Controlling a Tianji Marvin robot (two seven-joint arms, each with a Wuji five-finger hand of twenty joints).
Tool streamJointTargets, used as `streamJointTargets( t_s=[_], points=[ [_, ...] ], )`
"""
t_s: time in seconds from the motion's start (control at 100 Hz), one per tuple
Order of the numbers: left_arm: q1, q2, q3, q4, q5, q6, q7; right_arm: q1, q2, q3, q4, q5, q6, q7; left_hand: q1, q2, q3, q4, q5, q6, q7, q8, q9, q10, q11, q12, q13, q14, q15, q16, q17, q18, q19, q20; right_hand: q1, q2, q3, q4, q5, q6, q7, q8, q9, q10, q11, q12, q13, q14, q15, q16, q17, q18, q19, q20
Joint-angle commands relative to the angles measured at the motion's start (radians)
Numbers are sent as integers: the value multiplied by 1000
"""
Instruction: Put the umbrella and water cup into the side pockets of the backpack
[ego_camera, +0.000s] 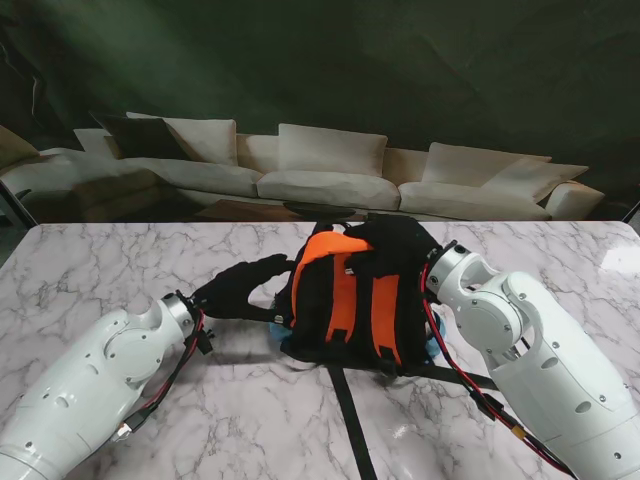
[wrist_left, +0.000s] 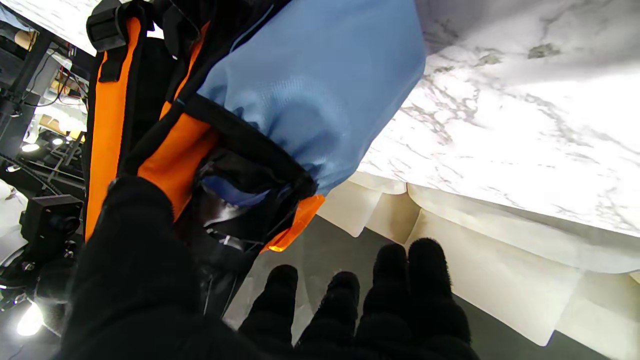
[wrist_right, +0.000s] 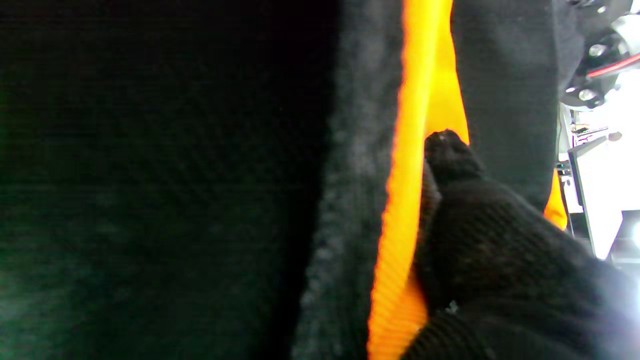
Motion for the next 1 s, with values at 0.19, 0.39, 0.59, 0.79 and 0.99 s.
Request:
streamJointTargets(
  t_s=[0.19, 0.39, 0.59, 0.79, 0.99],
  points=[
    [13, -8, -41, -55, -39, 35, 10, -2, 0, -8, 10, -5, 6, 8, -5, 29, -11, 11, -29, 42, -43, -26, 7, 18, 12, -17, 38, 46, 5, -16, 43, 15, -5, -5, 123, 97, 105, 64, 40, -93, 43, 9, 6, -16, 36, 4, 30, -2, 25, 0, 22, 11, 44, -4],
    [-11, -19, -26, -90, -102, 49, 3, 6, 0, -16, 12, -2, 4, 10, 38, 56, -8, 11, 10, 115, -29, -22, 91, 37, 53, 0, 98, 53, 27, -15, 93, 24, 22, 7, 122, 97, 105, 64, 39, -93, 43, 9, 4, -17, 36, 4, 30, -4, 24, -1, 21, 11, 44, -4],
    [-64, -37, 43, -77, -204, 106, -11, 12, 0, -24, 17, 2, 3, 12, 186, 132, -10, 12, 37, 73, -17, -33, 168, -28, 102, 22, 149, 27, 42, -14, 122, 17, 42, 17, 122, 97, 105, 64, 39, -95, 43, 9, 5, -17, 36, 4, 30, -4, 24, -1, 21, 12, 43, -4],
    [-98, -54, 98, -55, -277, 146, -13, 12, 0, -27, 18, 5, 2, 11, 348, 199, 4, 18, 119, -23, 38, -22, 305, -96, 152, 54, 241, -3, 71, 11, 170, 16, 91, 37, 122, 97, 105, 64, 39, -94, 43, 8, 5, -17, 36, 4, 30, -3, 23, -1, 21, 12, 43, -4],
    [-108, -54, 124, -55, -316, 169, -48, 13, -1, -28, 20, 7, 0, 11, 457, 115, 35, 41, 177, 44, 109, -10, 431, -97, 223, 105, 334, -21, 109, 43, 232, 17, 156, 60, 123, 98, 105, 64, 39, -94, 43, 9, 5, -18, 35, 4, 30, -3, 22, -1, 19, 12, 42, -4]
  ],
)
